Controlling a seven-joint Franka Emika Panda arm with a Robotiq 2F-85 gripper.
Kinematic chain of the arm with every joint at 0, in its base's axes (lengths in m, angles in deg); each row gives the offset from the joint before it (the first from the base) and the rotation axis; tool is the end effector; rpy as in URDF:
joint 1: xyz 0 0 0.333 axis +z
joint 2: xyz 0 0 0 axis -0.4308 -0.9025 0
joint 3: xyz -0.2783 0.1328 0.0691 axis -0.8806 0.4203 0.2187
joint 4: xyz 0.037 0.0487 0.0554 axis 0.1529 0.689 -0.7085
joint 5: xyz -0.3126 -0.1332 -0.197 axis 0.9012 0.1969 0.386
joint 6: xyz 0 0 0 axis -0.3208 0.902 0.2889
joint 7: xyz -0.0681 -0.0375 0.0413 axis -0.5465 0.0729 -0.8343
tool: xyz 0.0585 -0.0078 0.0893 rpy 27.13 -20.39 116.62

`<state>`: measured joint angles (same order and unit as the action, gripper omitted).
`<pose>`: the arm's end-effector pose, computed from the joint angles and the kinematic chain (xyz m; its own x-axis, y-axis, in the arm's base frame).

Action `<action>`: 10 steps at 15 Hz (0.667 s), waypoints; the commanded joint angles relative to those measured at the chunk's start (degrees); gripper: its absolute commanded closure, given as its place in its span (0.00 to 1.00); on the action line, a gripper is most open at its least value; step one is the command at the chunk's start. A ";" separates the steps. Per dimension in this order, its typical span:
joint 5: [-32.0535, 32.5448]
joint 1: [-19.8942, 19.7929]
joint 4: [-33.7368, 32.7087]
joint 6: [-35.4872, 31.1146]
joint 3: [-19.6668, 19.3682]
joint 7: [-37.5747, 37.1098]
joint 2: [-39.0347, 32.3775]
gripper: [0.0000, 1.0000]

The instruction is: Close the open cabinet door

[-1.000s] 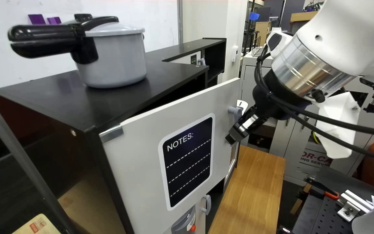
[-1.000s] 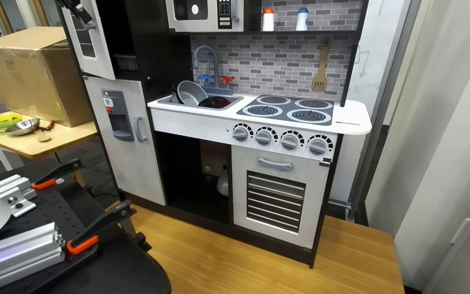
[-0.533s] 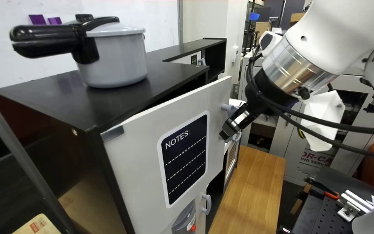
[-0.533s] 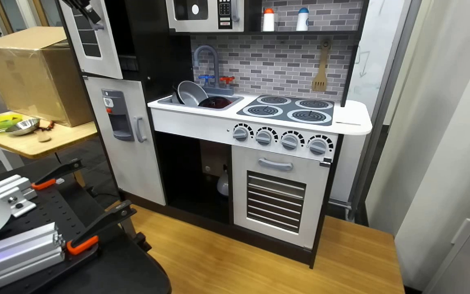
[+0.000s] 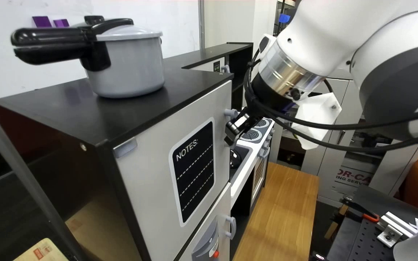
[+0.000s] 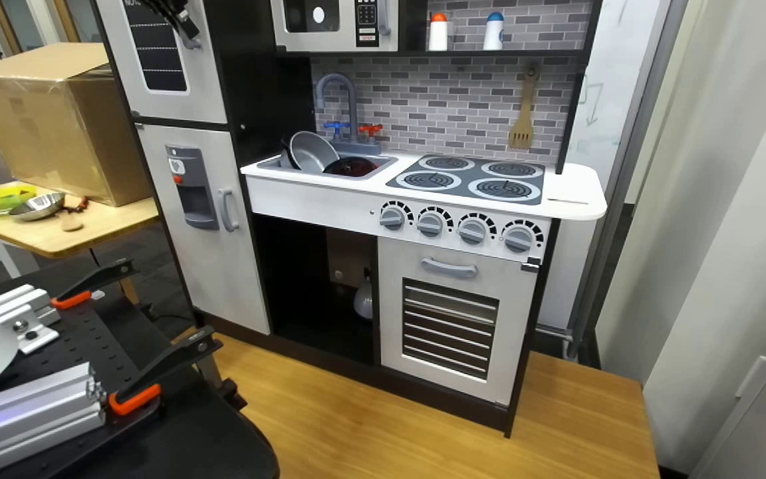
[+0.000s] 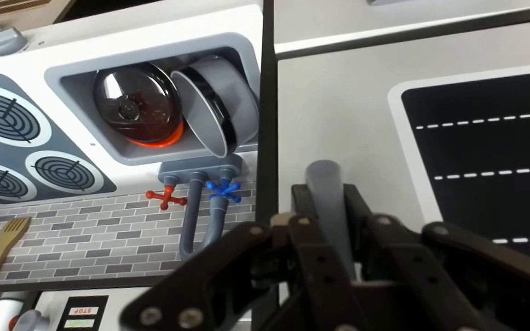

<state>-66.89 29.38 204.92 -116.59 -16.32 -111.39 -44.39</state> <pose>0.3389 0.2325 0.4444 0.8322 0.1024 0.5449 0.0990 -0.9944 0.0356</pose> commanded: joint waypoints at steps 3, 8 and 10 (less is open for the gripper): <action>5.22 -2.45 -3.99 -0.11 -0.37 0.87 -3.55 0.95; 5.04 -1.36 -3.82 0.64 -1.03 1.26 -3.26 0.49; 3.96 0.23 -1.62 1.37 -1.31 -0.23 -1.72 0.36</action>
<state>-63.55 29.00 203.34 -115.33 -16.97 -111.23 -45.98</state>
